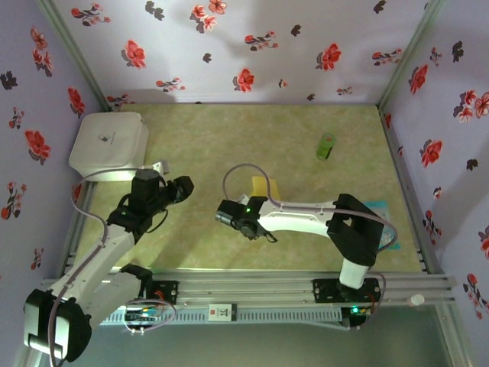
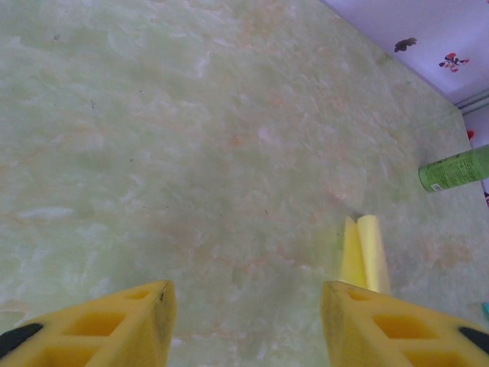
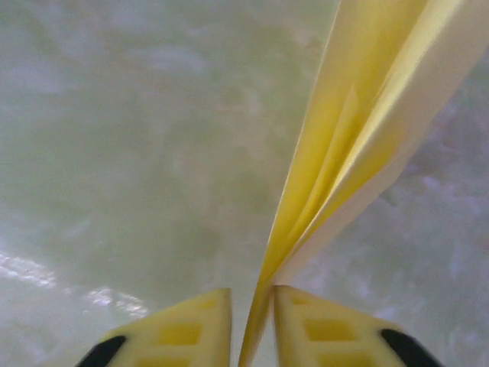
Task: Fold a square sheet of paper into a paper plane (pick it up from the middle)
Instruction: Turn over the paper at the center of the table, then fold the wing for the fifth time at the center of the table.
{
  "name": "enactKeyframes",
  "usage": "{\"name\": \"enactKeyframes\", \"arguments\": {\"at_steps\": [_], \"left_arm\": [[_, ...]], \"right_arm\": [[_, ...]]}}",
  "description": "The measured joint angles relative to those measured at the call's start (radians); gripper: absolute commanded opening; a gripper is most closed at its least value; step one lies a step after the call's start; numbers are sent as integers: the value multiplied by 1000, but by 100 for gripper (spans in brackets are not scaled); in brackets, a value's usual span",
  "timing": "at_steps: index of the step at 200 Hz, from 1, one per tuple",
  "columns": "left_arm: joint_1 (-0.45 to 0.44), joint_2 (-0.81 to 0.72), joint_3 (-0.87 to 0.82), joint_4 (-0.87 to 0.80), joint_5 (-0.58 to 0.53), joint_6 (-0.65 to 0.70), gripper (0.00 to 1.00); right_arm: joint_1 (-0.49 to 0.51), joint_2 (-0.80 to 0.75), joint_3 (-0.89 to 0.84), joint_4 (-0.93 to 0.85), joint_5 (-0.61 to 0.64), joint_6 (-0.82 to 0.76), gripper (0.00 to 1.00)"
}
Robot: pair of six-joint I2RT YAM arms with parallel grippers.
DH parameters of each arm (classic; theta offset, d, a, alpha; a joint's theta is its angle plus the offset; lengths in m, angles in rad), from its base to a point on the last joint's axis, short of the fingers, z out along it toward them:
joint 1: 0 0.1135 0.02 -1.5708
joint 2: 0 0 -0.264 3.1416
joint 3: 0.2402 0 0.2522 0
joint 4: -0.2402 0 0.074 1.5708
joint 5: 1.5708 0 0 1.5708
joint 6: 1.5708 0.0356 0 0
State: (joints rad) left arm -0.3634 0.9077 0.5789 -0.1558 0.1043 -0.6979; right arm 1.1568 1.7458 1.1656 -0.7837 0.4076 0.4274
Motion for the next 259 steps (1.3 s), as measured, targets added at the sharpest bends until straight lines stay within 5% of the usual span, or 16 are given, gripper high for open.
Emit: {"name": "enactKeyframes", "arguments": {"at_steps": [17,58,105,133,183,259], "left_arm": [[1,3,0,0,0,-2,53],[2,22,0,1,5,-2,52],[3,97,0,28,97,-20,41],[3,164,0,60,166,-47,33],[-6,229,0,124,237,-89,29],[-16,241,0,135,264,-98,26]], "right_arm": [[-3,-52,-19,43,-24,-5,49],[-117,-282,-164,215,-148,28,52],[-373,-484,-449,520,-362,220,27],[-471,-462,-528,657,-507,323,19],[-484,-297,-515,805,-673,398,11],[-485,-106,-466,877,-756,435,10]]}}
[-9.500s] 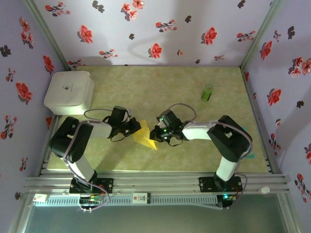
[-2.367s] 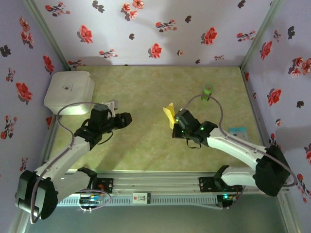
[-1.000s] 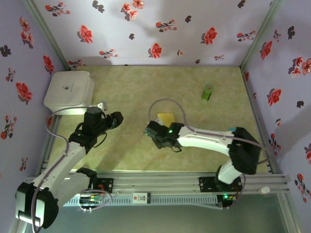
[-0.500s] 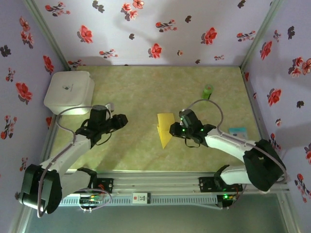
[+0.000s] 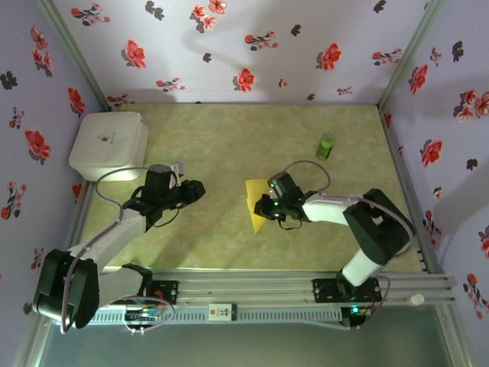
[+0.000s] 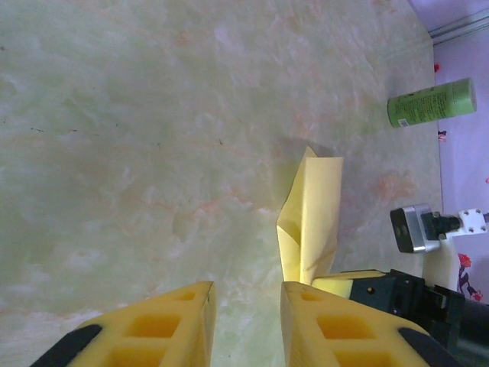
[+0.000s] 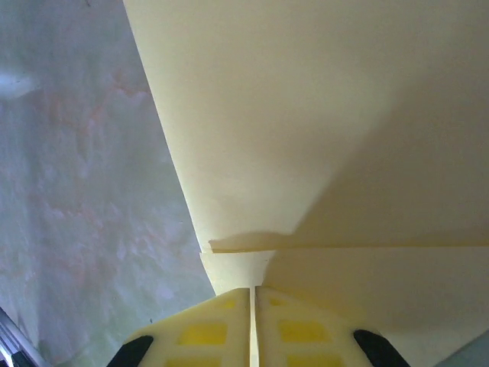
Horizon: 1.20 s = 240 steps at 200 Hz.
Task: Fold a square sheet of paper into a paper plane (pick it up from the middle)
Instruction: Fold the wing for the fifth time at the center of the table.
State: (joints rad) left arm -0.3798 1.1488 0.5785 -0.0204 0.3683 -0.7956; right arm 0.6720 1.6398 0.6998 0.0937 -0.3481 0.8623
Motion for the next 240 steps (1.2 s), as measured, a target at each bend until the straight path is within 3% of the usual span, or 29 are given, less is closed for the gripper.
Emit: {"name": "enactKeyframes", "arguments": {"at_steps": [114,199,240], "left_arm": [[-51,153,10,96,75,-48,17],[-207,407,155,233,135,-117,11],[-240,512,180,312,150,-171,9]], "right_arm": [[44,47,-10,78,-17,116,11],[99,37,-33,120,30,188,11],[109,30,-57,159,36,217,11]]}}
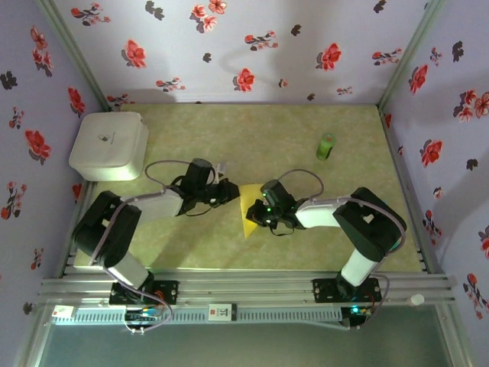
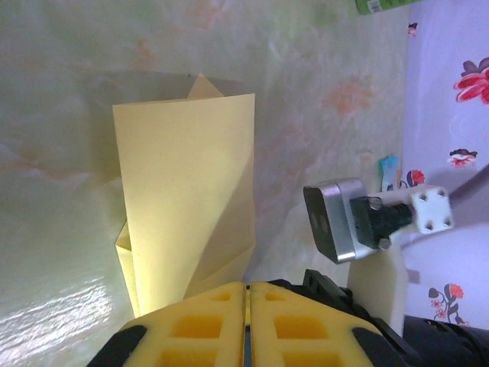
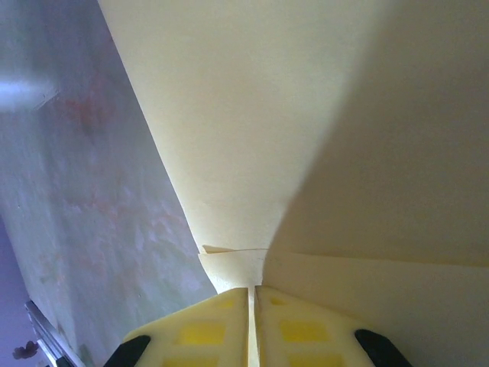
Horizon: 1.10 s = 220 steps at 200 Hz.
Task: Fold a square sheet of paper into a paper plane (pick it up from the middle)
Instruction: Fold the wing for the fifth time at the center of the table.
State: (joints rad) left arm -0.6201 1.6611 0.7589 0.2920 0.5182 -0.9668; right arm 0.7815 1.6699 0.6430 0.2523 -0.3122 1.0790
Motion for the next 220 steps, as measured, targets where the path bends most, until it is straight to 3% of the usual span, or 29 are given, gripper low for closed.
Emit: {"name": "enactKeyframes", "arguments": {"at_steps": [128,189,220], "left_arm": [[-5,193,57,50,6,-83,6],[-6,204,24,82,3,-82,5],[-6,201,8,113,3,-72,4]], "right_arm": [[26,0,-30,74,6,53,12],[18,-103,-37,5,49,35,30],[-36,-206,-50,-63,83,13,33]]}}
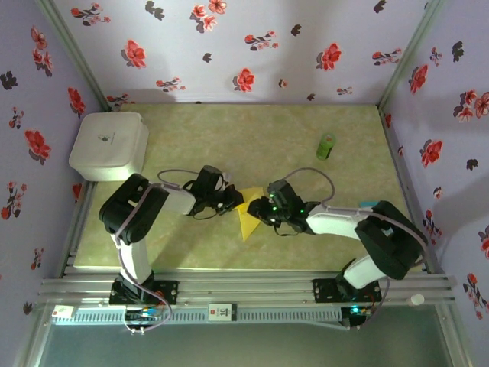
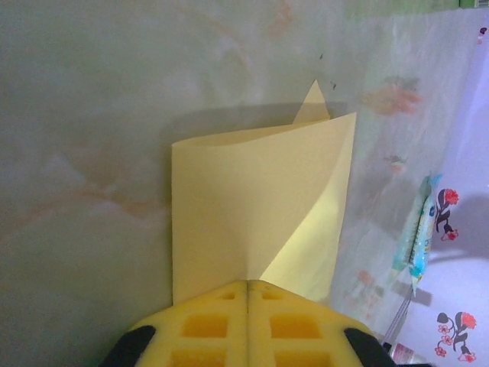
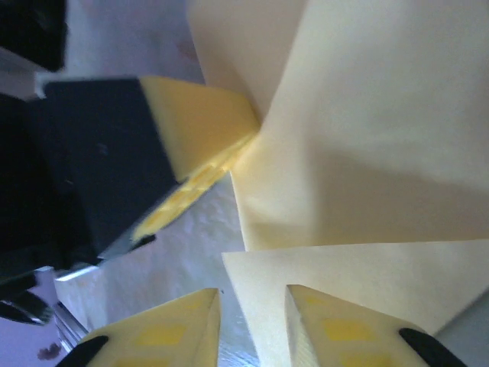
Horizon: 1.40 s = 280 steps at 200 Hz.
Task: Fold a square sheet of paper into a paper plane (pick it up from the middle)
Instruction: Fold the wing for the fifth time at the center of the table.
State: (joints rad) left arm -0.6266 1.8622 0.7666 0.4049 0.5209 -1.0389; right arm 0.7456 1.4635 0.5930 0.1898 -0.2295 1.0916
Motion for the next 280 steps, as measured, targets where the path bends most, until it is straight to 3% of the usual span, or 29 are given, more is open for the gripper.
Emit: {"name": "enactKeyframes", "arguments": {"at_steps": [53,123,280], "left_arm": [[0,-9,-17,14,10,48,3],[0,-19,-21,-12,32,111,3],[0,-23,-22,-23,34,112,3]], "right_arm": [[-94,-45,-47,-73,13,-8,36],[-100,-11,-54,-38,-39,2,37],[-100,62,-66,93,-94,46,37]]}}
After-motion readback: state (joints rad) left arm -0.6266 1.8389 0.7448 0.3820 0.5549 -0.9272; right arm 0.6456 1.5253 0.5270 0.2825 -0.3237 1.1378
